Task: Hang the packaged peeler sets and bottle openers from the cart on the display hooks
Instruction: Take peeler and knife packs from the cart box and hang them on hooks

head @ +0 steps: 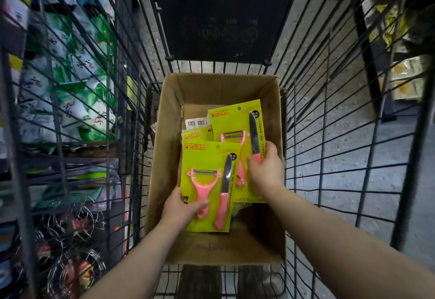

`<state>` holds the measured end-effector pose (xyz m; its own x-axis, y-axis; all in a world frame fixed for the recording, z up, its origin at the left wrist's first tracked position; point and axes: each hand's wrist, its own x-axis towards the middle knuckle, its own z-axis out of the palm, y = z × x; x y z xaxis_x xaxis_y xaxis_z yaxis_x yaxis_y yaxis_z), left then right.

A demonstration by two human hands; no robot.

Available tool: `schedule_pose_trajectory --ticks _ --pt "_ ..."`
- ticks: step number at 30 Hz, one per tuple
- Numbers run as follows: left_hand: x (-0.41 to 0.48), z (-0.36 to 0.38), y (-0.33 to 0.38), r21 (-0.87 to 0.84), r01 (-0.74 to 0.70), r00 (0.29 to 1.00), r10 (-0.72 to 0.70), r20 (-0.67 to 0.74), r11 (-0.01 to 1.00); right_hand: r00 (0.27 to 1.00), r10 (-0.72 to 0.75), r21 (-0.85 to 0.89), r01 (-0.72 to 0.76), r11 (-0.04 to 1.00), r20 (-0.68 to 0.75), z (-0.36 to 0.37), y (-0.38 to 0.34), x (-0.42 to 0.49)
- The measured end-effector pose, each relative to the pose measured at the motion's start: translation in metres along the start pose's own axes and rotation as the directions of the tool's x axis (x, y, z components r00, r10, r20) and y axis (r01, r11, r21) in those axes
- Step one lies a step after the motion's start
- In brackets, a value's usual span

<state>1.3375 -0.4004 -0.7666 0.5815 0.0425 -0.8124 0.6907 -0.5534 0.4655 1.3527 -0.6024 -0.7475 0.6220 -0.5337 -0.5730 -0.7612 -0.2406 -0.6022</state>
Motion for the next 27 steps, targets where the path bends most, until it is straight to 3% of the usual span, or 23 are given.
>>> schedule_pose_trajectory --ticks 5,9,21,27 --pt "-0.015 -0.016 0.014 -0.088 -0.026 1.0 0.027 0.009 0.996 1.0 -0.009 0.045 0.008 0.999 0.018 -0.012 -0.015 -0.013" --pt "-0.038 -0.034 0.038 -0.13 -0.126 0.992 0.125 -0.019 0.984 1.0 -0.022 0.079 0.02 0.997 0.013 -0.032 -0.033 -0.031" --pt "-0.153 -0.096 0.129 -0.274 -0.356 0.927 0.3 -0.226 0.893 0.988 -0.153 0.21 0.155 0.965 -0.025 -0.113 -0.127 -0.117" --pt "-0.225 -0.095 0.148 -0.304 -0.477 0.852 0.35 -0.389 0.825 0.949 -0.31 0.164 0.298 0.94 0.053 -0.156 -0.155 -0.146"
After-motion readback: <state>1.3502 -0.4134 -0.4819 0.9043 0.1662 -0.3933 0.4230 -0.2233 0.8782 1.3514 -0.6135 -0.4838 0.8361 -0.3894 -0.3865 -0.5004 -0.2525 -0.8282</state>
